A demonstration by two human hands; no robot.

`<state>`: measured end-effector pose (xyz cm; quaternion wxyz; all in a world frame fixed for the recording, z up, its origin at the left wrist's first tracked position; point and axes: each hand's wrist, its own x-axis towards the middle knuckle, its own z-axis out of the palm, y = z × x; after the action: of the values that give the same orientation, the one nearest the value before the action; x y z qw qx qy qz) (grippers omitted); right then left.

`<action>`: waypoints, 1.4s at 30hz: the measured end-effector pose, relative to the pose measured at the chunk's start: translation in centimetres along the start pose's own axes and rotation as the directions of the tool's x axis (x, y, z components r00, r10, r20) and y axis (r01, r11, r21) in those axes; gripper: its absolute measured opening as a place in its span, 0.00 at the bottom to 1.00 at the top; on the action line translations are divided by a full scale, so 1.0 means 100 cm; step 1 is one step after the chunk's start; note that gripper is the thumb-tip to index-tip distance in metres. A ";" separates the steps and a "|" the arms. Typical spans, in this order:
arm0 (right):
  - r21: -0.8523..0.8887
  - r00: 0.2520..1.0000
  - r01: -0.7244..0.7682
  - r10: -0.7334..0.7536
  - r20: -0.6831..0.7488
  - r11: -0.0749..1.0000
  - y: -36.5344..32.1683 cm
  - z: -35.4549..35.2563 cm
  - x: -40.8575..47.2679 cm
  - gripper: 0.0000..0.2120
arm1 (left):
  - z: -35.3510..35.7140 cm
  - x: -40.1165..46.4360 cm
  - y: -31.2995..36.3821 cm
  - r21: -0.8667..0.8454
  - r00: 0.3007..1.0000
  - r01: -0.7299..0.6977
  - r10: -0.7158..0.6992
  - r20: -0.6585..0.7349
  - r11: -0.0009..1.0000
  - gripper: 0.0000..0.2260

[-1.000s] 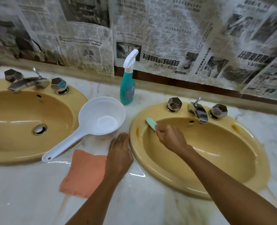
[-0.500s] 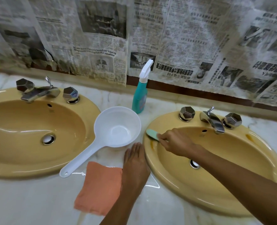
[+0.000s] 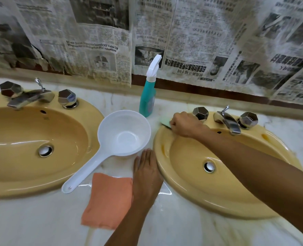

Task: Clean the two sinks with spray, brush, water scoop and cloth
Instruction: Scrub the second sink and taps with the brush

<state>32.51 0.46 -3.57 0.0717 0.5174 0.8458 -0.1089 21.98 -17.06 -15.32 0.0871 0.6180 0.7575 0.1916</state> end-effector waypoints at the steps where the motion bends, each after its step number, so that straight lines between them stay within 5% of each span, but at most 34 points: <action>1: -0.019 0.995 0.074 -0.072 0.074 0.997 -0.003 -0.002 -0.003 0.12 | -0.001 0.000 0.001 0.000 1.000 0.002 -0.002 0.005 1.000 0.24; 3: -0.005 0.959 0.199 -0.193 0.206 0.980 -0.004 -0.004 -0.008 0.11 | -0.002 -0.001 0.001 0.010 1.000 0.000 0.000 -0.002 1.000 0.25; 7: 0.012 0.996 0.081 -0.081 0.042 0.997 0.014 -0.006 0.005 0.11 | -0.005 -0.001 0.002 0.004 1.000 0.001 -0.001 -0.002 1.000 0.25; 12: 0.061 0.961 0.247 -0.253 0.112 0.967 0.005 0.016 -0.031 0.12 | -0.005 -0.001 0.003 0.018 1.000 0.014 -0.014 -0.001 1.000 0.24; 17: 0.173 0.993 0.002 0.018 -0.114 0.985 0.044 0.018 -0.024 0.15 | -0.004 -0.001 0.005 0.018 1.000 0.023 -0.023 0.001 1.000 0.23; 21: 0.174 0.972 0.233 -0.230 -0.038 0.957 0.040 0.048 -0.059 0.12 | -0.003 -0.001 0.005 0.013 0.999 0.024 -0.024 -0.024 1.000 0.21; 26: 0.373 0.976 -0.030 0.108 -0.189 0.927 0.060 0.053 -0.060 0.09 | 0.000 0.001 0.003 -0.006 0.998 0.006 -0.006 -0.066 1.000 0.20; 30: 0.582 0.986 0.077 0.025 -0.166 0.810 0.033 0.092 -0.086 0.10 | 0.000 0.000 0.003 0.001 0.998 0.005 -0.005 -0.055 1.000 0.20; 33: 0.676 0.946 -0.016 0.229 -0.228 0.737 0.042 0.093 -0.077 0.11 | -0.003 0.000 0.005 0.001 0.999 0.015 -0.015 -0.040 1.000 0.21; 35: 0.676 0.924 -0.035 0.282 -0.259 0.736 0.041 0.093 -0.075 0.11 | -0.004 0.000 0.005 -0.004 0.999 0.019 -0.019 -0.035 1.000 0.21; 39: 0.563 0.974 0.075 0.061 -0.219 0.823 0.030 0.095 -0.084 0.10 | -0.006 -0.002 0.006 -0.015 0.999 0.016 -0.017 -0.040 1.000 0.21; 42: 0.444 0.984 -0.017 0.094 -0.154 0.896 0.043 0.070 -0.076 0.14 | -0.006 -0.001 0.006 -0.008 1.000 0.021 -0.021 -0.023 1.000 0.21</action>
<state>39.88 -5.96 -9.04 -0.1173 0.5516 0.7869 -0.2505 22.29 -17.19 -14.58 0.0825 0.6075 0.7641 0.2007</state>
